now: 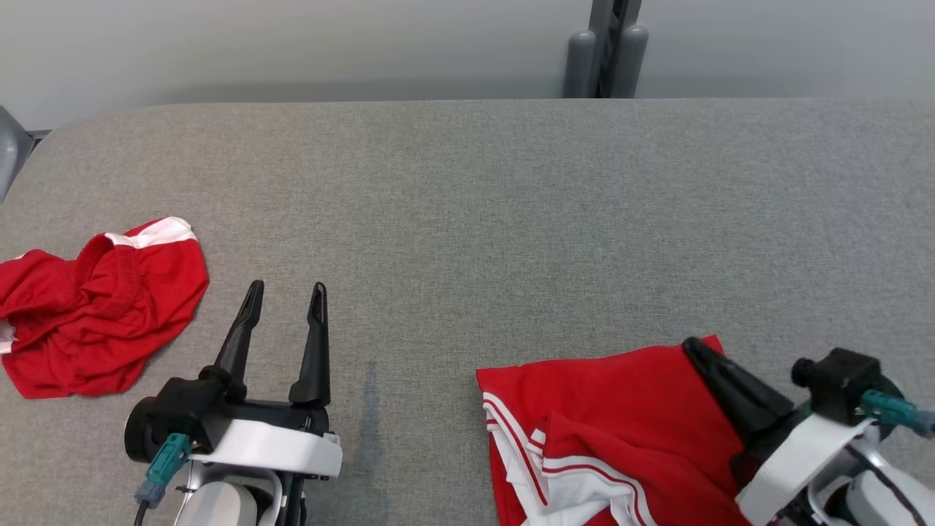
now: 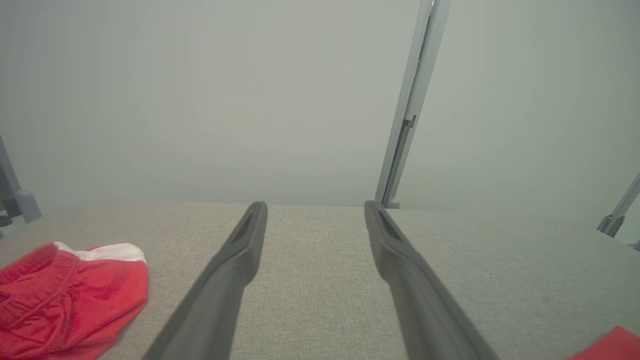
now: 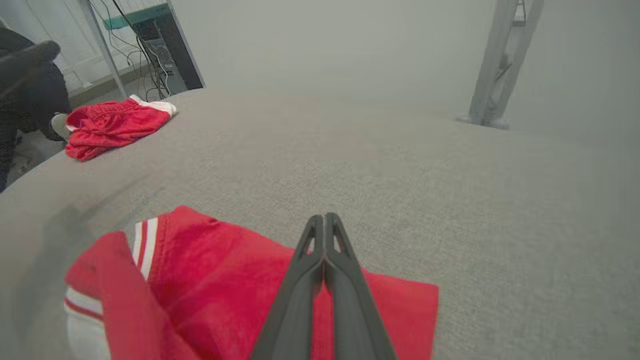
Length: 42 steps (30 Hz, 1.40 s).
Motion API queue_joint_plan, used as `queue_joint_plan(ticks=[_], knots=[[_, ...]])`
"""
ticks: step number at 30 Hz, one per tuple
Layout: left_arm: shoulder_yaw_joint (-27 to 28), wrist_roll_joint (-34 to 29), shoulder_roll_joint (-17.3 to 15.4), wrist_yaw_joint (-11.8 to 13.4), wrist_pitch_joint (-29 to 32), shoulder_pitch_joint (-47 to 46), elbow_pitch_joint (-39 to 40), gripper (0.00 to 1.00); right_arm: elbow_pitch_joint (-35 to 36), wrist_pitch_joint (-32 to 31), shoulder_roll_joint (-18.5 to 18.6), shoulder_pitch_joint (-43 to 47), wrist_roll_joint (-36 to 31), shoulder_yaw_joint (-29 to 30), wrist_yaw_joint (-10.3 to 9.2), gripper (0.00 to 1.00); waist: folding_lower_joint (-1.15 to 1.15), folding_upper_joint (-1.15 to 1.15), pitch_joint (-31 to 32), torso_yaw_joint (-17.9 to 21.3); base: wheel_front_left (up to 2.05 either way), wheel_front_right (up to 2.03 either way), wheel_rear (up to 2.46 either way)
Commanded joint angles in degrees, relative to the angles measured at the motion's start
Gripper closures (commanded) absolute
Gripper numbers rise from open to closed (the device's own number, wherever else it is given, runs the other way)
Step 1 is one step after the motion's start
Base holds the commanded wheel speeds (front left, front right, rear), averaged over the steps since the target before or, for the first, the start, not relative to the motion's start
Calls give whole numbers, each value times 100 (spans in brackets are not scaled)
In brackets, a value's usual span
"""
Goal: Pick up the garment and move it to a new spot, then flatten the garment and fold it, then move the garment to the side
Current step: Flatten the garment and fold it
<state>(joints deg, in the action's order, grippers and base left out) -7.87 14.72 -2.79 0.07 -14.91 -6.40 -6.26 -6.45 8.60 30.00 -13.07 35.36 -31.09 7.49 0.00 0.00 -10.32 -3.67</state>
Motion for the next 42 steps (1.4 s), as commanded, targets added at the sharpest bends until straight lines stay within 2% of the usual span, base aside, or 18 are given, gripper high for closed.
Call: queue_joint_plan(ticks=[1, 8, 20, 28, 42], knots=[[1, 5, -22, 7, -23, -81, -16, 0, 18, -60, 96, -84, 103, -240, 1, 100, 0, 0, -12, -28, 0, 0, 0], [-65, 20, -22, -5, -23, -106, -88, 0, 51, -292, 425, -499, 816, -1554, 1, 100, 0, 0, 0, -144, 0, 0, 0], [-86, 57, -22, 49, -23, 16, -129, 0, 331, -785, 919, -972, 1799, -3010, 1, 100, 0, 0, 66, -228, 0, 0, 0], [-119, 108, -22, 107, -23, 100, -118, 0, 786, -1269, 1198, -1067, 2289, -3601, 1, 100, 0, 0, 183, -186, 0, 0, 0], [-128, 176, -22, 137, -23, 50, -103, 0, 872, -1747, 1369, -888, 2618, -3725, 1, 100, 0, 0, 153, -179, 0, 0, 0]])
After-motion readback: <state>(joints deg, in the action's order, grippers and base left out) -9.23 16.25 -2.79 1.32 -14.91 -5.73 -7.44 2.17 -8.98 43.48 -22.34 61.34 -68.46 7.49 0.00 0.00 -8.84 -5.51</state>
